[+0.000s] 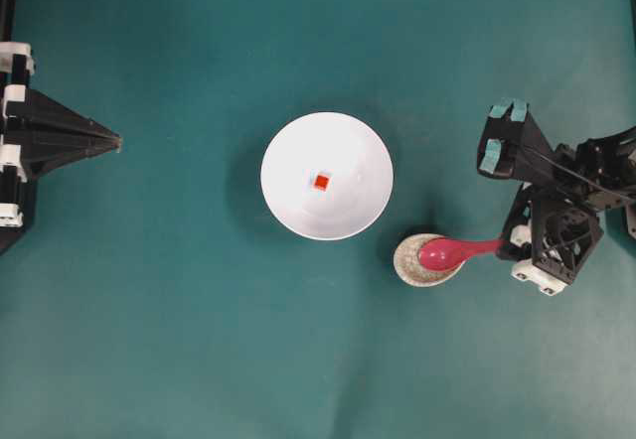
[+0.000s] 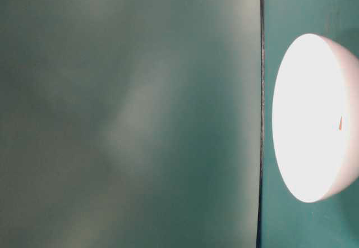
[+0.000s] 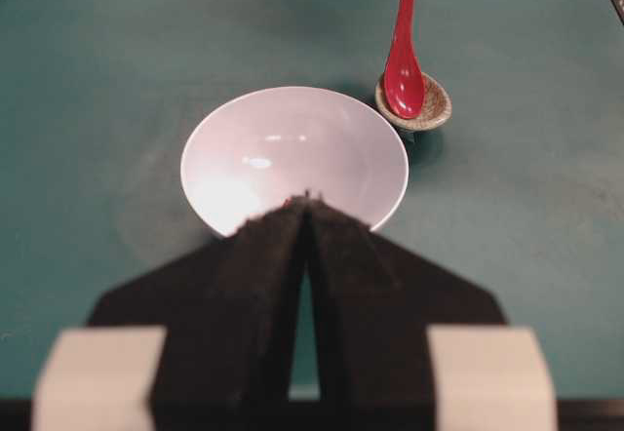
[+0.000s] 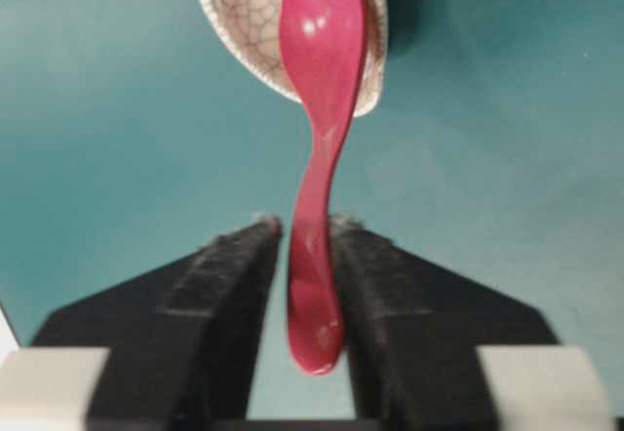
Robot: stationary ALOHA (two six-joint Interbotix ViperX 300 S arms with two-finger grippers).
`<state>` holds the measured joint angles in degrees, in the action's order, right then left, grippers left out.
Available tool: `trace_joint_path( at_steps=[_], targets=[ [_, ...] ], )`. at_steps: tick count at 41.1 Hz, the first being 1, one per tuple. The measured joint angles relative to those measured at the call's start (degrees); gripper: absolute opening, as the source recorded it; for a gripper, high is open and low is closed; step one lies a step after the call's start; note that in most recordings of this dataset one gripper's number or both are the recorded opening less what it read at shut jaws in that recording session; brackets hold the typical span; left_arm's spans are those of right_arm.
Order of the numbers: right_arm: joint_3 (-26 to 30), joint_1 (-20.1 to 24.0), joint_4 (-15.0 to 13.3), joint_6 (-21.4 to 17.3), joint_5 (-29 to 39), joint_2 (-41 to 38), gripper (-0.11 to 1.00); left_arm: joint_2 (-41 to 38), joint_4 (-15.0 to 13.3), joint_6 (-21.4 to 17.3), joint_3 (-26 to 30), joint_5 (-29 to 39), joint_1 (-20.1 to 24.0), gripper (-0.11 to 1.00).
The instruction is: Grip the spoon and scoop the red block from the bowl with right arm.
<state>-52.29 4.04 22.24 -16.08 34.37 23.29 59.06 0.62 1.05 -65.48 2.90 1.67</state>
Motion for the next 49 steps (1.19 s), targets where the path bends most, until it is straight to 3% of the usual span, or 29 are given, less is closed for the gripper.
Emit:
trace_joint_path(
  at_steps=[10,18,23,27,30,33,40,44,49],
  targets=[
    [-0.18,0.09,-1.67,0.09,0.18,0.18,0.44,0.0,0.0,0.0,0.0,-0.09,0.0,0.0],
    [-1.41,0.09,-6.24,0.09,0.62,2.46,0.47,0.0,-0.09,0.0,0.0,0.0,0.0,0.0],
    [-2.02,0.09,-9.76,0.09,5.71,5.01,0.48,0.0,-0.09,0.0,0.0,0.0,0.0,0.0],
    [-2.02,0.09,-10.9,-0.09,10.37,6.68,0.48,0.0,0.0,0.0,0.0,0.0,0.0,0.0],
    [-2.2,0.26,-11.51,0.26,9.58,7.65,0.48,0.0,-0.09,0.0,0.0,0.0,0.0,0.0],
    [-3.43,1.14,-13.18,0.26,3.87,9.23,0.48,0.0,-0.09,0.0,0.0,0.0,0.0,0.0],
    [-11.07,5.19,-19.16,0.18,-20.57,14.77,0.48,0.0,-0.09,0.0,0.0,0.0,0.0,0.0],
    [-16.35,5.54,-20.04,0.09,-34.63,15.47,0.48,0.0,-0.09,0.09,0.0,0.26,0.0,0.0],
    [-21.62,5.63,-20.13,0.18,-47.2,14.06,0.48,0.0,-0.09,0.0,0.0,0.79,0.0,0.0]
  ],
)
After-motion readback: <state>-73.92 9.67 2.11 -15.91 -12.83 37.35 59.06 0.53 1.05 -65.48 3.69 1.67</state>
